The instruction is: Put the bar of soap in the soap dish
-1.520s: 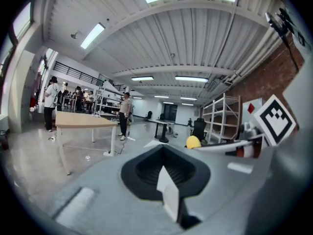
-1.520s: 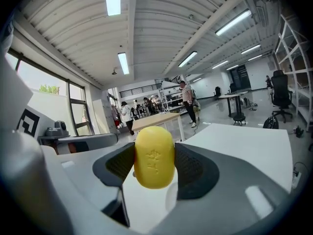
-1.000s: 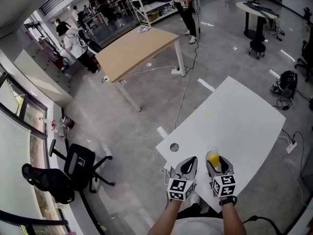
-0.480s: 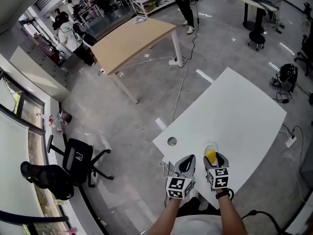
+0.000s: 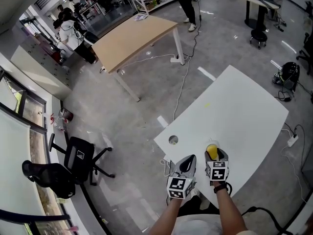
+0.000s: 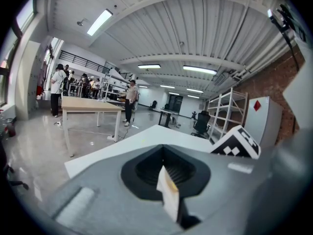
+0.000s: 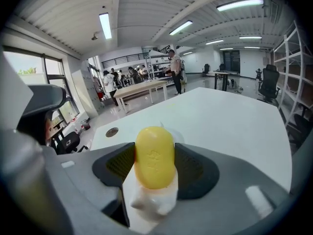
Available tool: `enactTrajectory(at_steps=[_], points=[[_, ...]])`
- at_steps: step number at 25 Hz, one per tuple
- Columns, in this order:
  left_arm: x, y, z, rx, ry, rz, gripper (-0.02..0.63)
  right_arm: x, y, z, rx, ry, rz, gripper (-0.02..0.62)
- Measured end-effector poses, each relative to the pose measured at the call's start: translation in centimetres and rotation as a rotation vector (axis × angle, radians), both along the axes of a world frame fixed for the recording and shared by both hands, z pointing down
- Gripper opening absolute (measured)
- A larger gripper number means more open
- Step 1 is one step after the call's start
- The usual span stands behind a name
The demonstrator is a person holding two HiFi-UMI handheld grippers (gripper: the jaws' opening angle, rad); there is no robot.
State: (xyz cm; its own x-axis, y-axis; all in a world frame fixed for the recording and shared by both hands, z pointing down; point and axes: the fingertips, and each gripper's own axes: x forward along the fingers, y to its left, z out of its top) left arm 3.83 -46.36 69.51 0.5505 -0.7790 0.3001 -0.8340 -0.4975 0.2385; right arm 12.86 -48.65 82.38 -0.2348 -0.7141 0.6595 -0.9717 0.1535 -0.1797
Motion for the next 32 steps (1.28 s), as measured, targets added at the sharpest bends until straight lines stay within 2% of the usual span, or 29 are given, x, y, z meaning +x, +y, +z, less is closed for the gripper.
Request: enactTrajectory(at_steps=[9, 12, 14, 17, 21, 23, 25, 28, 32], points=[[-0.7, 0.6, -0.7, 0.003, -0.003, -0.009, 0.002, 0.7, 0.1, 0.7, -0.036, 0.02, 0.053, 0.264], [-1.0, 1.0, -0.8, 0.007, -0.001, -0.011, 0.002, 0.7, -0.4, 0.3, -0.012, 0.027, 0.039, 0.265], [-1.2, 1.2, -0.9, 0.011, -0.003, -0.015, 0.002, 0.7, -0.9, -0.2, 0.003, 0.032, 0.026, 0.293], [-1.3, 1.6, -1.3, 0.016, 0.006, -0.024, 0.002, 1.3, -0.8, -1.6, 0.033, 0.02, 0.038, 0.288], [-1.7, 1.6, -3.8, 0.056, 0.04, -0.032, 0.002, 1.2, 0.0, -6.0, 0.117, -0.056, 0.047, 0.247], [-2.6, 1.6, -5.9, 0.095, 0.056, -0.035, 0.002, 0.3, 0.5, -9.7, 0.188, -0.104, 0.025, 0.114], [-3.2, 1.7, -8.1, 0.125, 0.08, -0.034, 0.002, -0.3, 0.9, -13.8, 0.269, -0.131, 0.006, 0.025], [-3.3, 1.9, -11.6, 0.172, 0.118, -0.017, 0.002, -0.1, 1.7, -19.5, 0.374, -0.151, 0.003, 0.011], [-3.3, 3.6, -15.7, 0.233, 0.126, 0.004, 0.002, -0.1, 4.1, -25.8, 0.496, -0.178, -0.028, 0.011]])
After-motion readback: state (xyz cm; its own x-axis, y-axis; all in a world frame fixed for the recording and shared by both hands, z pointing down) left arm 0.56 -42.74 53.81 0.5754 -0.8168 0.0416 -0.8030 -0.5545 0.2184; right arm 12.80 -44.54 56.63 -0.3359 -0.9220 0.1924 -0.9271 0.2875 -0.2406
